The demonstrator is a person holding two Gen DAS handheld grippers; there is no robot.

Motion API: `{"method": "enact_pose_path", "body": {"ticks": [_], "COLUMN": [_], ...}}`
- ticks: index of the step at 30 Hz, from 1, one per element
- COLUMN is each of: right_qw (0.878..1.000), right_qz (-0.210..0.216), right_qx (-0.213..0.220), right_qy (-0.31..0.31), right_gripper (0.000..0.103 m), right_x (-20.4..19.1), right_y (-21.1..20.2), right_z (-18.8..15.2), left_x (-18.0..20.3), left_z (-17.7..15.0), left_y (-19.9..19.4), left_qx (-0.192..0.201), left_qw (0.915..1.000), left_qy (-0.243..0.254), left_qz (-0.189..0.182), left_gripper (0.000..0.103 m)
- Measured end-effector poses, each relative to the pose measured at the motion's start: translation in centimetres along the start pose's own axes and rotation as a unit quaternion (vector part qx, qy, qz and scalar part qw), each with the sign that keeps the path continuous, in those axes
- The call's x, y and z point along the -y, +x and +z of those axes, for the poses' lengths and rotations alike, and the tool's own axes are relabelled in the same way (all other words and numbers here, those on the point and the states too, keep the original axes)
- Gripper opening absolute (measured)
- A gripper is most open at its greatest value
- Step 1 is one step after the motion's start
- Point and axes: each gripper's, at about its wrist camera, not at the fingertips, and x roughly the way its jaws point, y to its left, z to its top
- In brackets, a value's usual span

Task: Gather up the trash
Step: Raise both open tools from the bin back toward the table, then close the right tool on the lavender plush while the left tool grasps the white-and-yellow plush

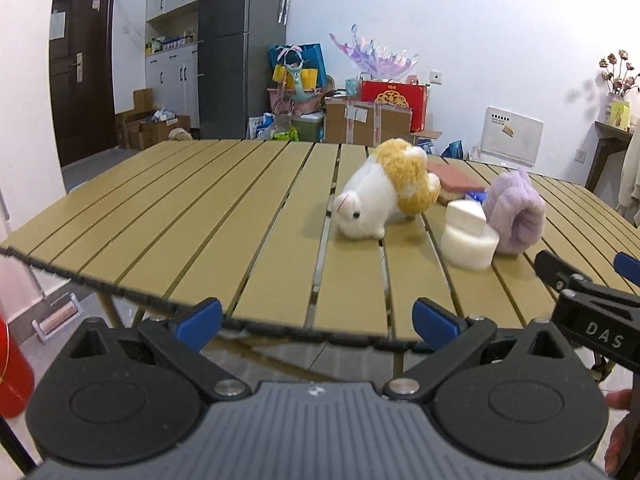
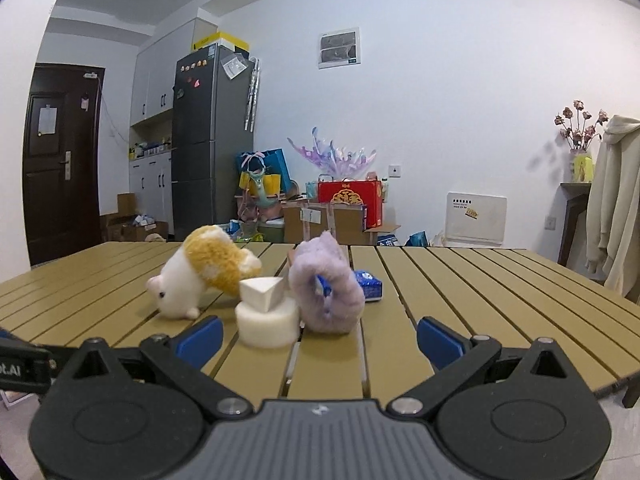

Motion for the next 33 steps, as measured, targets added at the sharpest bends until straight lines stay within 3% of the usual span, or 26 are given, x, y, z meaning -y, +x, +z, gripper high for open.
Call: {"method": "enact_pose_path", "body": {"ticks": [12,21,26,28,29,33], "right_qw": [1.000,0.998,0.995,0.994,0.994,0.993], "right_qz": [-0.004,-0.007,0.016,0.023,0.024,0.028], "right_qx": [-0.027,-0.049,-0.072,-0.076,-0.078,-0.069], "right_qy": [0.005,0.037,0.065,0.069,0.072,0.090], "right_gripper": [0.103,0.100,0.078,0.051,0.045,0.033], "right_x": [1.2,1.9,2.5,2.7,2.8,3.2], "right_y": [8.6,13.6,14.9,15.2,15.3,15.0], "right_z": [1.7,2.6,2.8,2.8,2.7,2.5], "left_x": [1.0,1.0,1.5,1.6,1.6,1.6], "left_z": [2.5,2.6,2.5,2.3,2.3,2.5], "left_y": [4.7,7.0,7.5,7.5,7.5,7.5], "left_qx": [0.007,0.003,0.004,0.003,0.003,0.004], "left_qw": [0.9999,1.0000,0.9999,0.9998,0.9998,0.9999], "left_qy": [0.004,0.008,0.014,0.018,0.019,0.015], "left_qz": [-0.006,-0.003,-0.005,-0.005,-0.004,-0.007], "left_gripper": [0.103,0.103,0.103,0.103,0.103,0.103]}}
